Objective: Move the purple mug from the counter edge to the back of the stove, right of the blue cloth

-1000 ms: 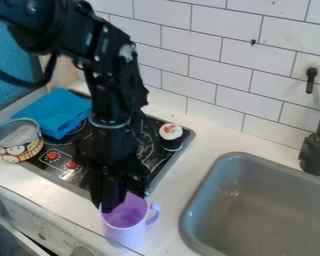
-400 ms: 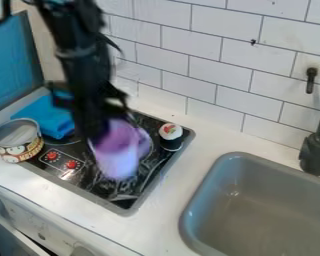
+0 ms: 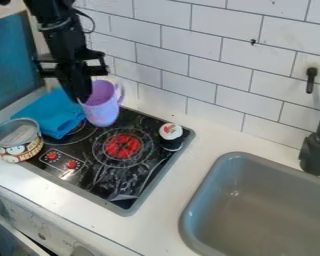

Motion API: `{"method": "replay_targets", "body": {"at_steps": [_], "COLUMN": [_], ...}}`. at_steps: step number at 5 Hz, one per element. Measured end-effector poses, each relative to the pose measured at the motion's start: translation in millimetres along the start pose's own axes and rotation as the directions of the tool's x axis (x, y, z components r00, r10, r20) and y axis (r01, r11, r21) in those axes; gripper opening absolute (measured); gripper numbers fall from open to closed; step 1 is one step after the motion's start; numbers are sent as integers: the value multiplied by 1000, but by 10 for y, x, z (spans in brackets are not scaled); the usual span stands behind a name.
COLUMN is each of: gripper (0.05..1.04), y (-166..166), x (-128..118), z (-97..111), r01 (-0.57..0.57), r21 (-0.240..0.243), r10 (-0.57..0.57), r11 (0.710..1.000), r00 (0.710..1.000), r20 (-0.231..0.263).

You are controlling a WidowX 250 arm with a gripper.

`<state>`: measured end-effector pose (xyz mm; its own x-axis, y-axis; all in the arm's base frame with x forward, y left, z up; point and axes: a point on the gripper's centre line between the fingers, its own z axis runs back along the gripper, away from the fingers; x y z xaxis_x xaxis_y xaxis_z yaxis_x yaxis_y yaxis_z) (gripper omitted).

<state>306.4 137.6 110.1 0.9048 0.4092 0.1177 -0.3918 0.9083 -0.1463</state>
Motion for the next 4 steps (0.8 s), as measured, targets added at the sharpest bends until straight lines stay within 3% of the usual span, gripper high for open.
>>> {"method": "replay_targets", "body": {"at_steps": [1, 4], "gripper": [79, 79], "y": [28, -27], "x": [223, 422], "z": [-54, -482], "r01": [-27, -79], "r21": [0, 24], "r10": [27, 81], "r11": [1000, 997], "r00": [999, 993], "r20": [22, -87]}}
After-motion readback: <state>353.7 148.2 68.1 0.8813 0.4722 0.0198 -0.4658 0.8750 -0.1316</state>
